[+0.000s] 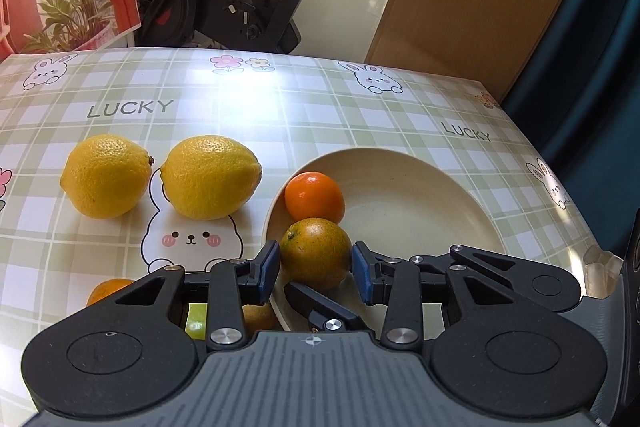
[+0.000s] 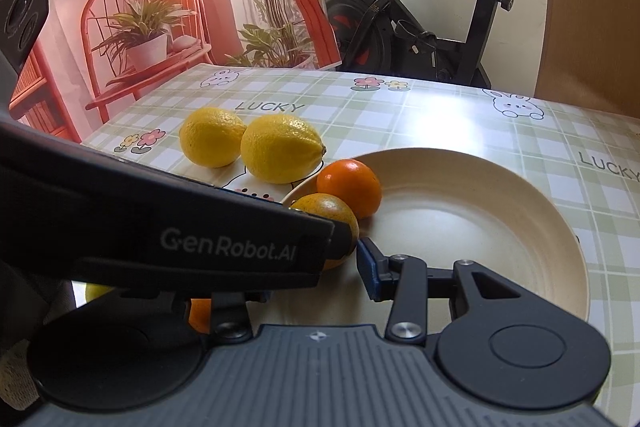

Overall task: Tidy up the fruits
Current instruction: 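Carry the orange onto the plate beside the tangerine and release it, then withdraw the left tool from the plate toward the fruit pile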

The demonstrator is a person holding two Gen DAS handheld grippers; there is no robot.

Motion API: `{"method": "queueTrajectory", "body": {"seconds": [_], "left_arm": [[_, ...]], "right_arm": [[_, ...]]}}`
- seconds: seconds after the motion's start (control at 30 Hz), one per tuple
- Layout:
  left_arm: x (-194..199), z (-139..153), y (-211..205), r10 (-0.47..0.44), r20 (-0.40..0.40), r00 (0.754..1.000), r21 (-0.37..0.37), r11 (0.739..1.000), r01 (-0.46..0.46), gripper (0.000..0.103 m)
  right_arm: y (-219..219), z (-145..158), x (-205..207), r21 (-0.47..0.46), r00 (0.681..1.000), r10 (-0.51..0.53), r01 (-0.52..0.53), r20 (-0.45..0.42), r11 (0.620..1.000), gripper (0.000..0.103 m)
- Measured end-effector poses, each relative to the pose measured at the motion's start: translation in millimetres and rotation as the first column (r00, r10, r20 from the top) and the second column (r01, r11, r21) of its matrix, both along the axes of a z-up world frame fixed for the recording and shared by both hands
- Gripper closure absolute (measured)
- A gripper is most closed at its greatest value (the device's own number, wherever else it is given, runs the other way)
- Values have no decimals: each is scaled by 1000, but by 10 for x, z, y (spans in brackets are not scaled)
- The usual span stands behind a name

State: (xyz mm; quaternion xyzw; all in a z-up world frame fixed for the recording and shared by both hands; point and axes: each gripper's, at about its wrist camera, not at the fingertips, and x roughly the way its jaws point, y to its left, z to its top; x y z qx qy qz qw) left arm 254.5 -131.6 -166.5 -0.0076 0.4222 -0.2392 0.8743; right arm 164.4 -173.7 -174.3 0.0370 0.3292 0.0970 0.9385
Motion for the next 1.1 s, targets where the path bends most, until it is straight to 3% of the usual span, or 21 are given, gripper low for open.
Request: {"method": "queueTrajectory", "body": {"seconds": [0.5,0.8,1.1], "left_arm": [[-15,114,100,47,30,998,-31,998,-46,61],[-278,355,221,32,102,994,-15,999,-31,61],[-595,537,411,30,153,988,-15,1000,-28,61]], "right_arm": [[22,23,-5,12,999,-42,42,-18,999,59],[-89,152,-243,91,994,-112,113,-9,989,59],[-10,300,-486,113,993,-118,115,19,987,59]]}}
